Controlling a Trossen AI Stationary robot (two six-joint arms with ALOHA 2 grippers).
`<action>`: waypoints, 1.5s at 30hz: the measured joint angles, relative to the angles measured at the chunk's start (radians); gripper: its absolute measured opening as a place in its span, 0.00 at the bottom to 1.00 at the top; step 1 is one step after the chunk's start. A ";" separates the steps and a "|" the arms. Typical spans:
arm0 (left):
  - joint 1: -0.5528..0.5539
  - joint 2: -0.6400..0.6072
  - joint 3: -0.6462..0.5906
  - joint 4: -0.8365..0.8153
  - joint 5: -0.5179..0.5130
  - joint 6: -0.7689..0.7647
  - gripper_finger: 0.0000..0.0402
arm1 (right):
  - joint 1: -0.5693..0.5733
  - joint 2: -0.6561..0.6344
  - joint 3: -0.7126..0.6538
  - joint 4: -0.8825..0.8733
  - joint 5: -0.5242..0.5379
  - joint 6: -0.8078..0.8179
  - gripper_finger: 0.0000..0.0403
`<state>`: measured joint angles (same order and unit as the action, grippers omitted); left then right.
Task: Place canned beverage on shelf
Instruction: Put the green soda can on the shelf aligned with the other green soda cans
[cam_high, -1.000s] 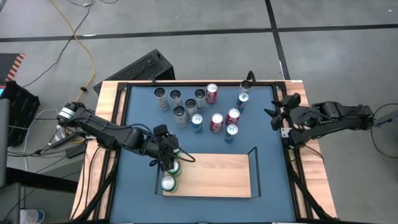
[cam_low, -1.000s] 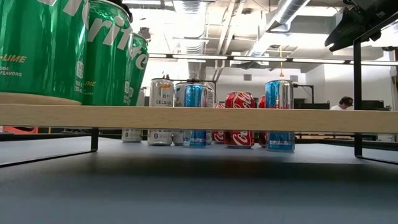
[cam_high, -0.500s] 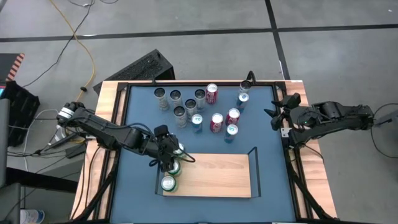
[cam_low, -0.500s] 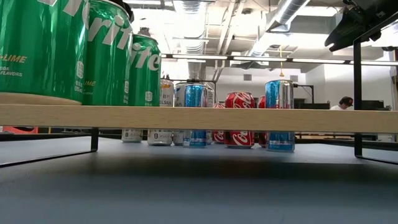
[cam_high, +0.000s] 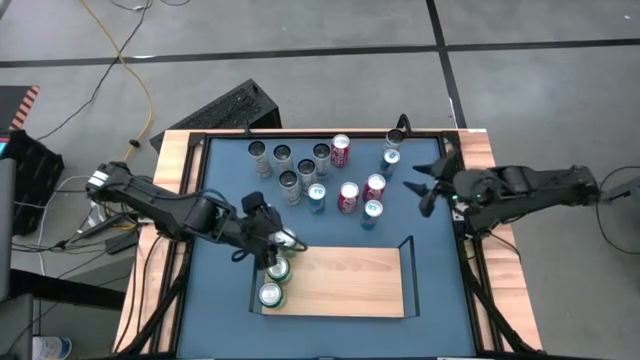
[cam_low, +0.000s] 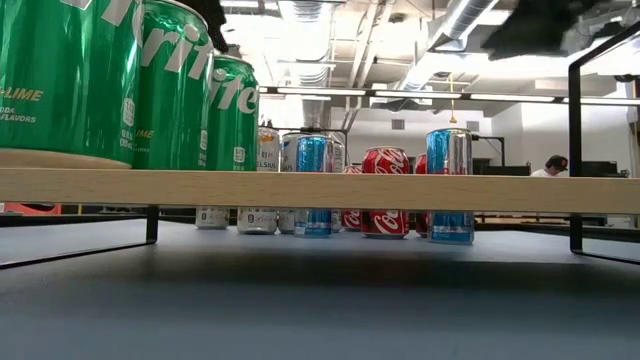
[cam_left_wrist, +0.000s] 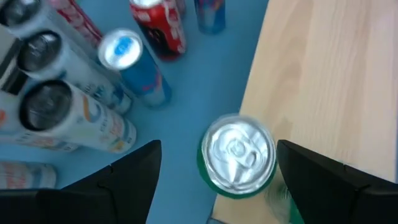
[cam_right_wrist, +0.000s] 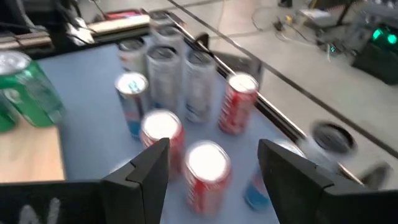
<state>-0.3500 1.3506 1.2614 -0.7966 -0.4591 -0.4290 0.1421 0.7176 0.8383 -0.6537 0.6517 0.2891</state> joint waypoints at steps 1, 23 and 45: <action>0.000 -0.002 0.015 -0.002 -0.004 0.000 0.76 | 0.000 0.032 0.000 0.048 -0.004 -0.020 0.61; -0.015 -0.005 0.510 -0.210 -0.317 -0.007 0.76 | 0.109 0.792 0.107 0.775 -0.103 -0.104 0.02; -0.269 -0.093 0.688 -0.367 -0.404 0.095 0.76 | 0.115 1.283 0.657 0.537 0.040 0.021 0.00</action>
<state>-0.6190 1.2574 1.9491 -1.1633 -0.8629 -0.3340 0.2569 2.0005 1.4952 -0.1167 0.6914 0.3103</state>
